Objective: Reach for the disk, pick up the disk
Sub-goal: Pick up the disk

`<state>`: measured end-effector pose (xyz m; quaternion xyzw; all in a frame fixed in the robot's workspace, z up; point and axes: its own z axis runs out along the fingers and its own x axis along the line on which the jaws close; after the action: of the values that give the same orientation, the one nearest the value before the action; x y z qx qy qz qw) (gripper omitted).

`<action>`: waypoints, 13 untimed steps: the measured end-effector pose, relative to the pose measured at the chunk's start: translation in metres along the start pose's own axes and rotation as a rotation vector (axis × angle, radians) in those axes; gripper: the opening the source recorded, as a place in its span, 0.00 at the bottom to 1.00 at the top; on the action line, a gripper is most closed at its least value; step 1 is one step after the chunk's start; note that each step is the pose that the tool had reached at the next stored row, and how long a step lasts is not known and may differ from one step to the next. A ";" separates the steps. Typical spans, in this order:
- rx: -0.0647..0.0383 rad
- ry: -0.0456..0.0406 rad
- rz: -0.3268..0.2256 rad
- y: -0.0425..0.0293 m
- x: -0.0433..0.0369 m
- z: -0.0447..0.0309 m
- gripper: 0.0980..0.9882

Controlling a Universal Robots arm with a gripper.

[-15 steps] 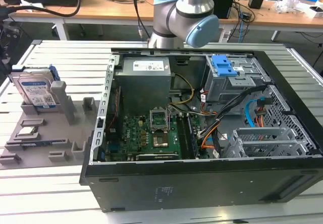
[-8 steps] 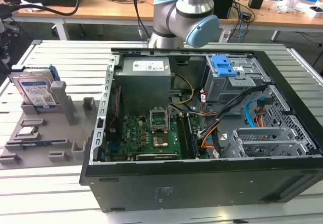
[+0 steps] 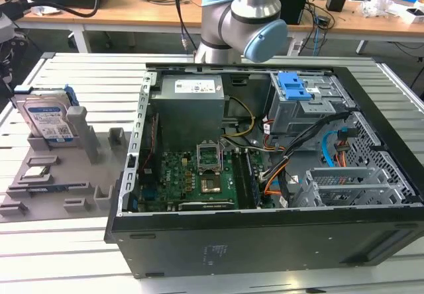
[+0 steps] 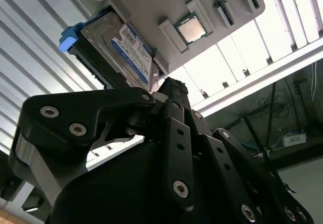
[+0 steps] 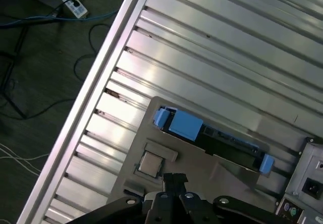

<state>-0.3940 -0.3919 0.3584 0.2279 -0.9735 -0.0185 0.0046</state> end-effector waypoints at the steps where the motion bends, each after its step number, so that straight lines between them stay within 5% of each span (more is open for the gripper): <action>1: 0.000 0.0005 -0.013 0.0000 0.0000 0.0000 0.01; 13: 0.000 0.0070 -0.184 0.0000 0.0000 0.0000 0.01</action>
<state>-0.3940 -0.3919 0.3584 0.3163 -0.9485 -0.0180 0.0063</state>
